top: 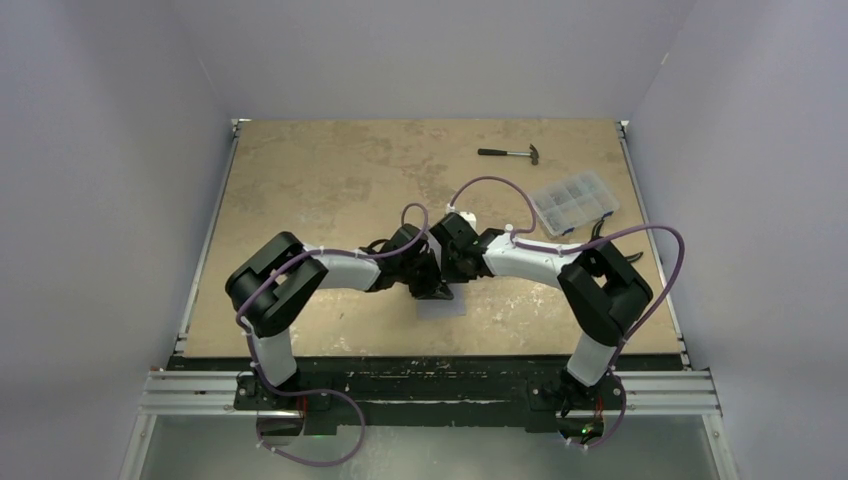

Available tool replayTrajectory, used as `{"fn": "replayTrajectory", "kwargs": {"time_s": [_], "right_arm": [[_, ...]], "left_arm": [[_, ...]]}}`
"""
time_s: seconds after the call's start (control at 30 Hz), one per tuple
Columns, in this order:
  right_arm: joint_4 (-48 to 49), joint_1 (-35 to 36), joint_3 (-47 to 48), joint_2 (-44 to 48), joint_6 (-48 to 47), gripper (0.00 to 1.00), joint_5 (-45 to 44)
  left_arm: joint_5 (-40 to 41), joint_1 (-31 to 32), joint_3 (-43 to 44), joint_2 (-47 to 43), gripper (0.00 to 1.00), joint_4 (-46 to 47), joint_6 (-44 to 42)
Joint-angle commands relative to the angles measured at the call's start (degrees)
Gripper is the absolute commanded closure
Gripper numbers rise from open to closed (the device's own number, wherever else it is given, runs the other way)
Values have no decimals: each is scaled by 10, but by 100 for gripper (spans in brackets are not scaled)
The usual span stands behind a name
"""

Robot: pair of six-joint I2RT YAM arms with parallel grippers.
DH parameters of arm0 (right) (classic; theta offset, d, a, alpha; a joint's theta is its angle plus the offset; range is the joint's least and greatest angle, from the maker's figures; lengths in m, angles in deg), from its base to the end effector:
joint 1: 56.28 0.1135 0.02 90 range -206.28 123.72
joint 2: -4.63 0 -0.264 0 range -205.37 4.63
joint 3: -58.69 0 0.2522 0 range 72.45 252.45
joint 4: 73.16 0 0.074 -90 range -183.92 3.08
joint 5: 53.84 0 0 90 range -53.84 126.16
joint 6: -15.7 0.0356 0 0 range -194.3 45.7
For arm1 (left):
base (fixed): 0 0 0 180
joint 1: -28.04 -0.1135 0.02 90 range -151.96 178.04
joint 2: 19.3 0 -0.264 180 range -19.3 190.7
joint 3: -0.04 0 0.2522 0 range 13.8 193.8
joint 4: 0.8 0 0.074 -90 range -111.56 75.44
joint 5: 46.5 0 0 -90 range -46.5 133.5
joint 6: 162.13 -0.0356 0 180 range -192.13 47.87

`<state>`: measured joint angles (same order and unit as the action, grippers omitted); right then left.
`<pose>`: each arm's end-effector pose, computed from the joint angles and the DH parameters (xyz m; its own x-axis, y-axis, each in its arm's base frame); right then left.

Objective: Place the letter into the envelope and seal it

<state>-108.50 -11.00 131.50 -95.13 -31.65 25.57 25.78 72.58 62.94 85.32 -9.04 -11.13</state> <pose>0.2441 0.2372 0.1629 -0.8907 0.0471 -0.4522 -0.0474 0.9796 0.1954 0.2378 -0.2492 0.1185 -0.9710 -0.2134 -0.1081 -0.0857 0.7322 -0.6756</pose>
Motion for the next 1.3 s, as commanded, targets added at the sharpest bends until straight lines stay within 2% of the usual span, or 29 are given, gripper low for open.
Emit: {"fn": "replayTrajectory", "kwargs": {"time_s": [0.0,0.27,0.4,0.53,0.7,1.07,1.2,1.27], "right_arm": [[-3,1,-11,-15,8,96,1],[-60,1,-47,13,55,95,-53],[-44,2,-27,30,24,92,-51],[-43,2,7,3,-8,90,-71],[-47,2,-1,-23,-19,88,-101],[-72,-47,30,-54,-27,76,-141],[-85,-65,57,-78,-45,66,-163],[-87,-72,64,-85,-48,64,-173]], "left_arm": [[69,-25,-38,22,100,-111,-69],[61,-71,-88,0,100,-103,-89],[51,-74,-83,10,100,-97,-96],[41,-74,-80,23,100,-87,-95],[51,-74,-70,28,100,-106,-110],[84,-74,-56,49,100,-140,-144],[91,-74,-57,55,100,-142,-148],[94,-74,-59,57,100,-142,-150]]}}
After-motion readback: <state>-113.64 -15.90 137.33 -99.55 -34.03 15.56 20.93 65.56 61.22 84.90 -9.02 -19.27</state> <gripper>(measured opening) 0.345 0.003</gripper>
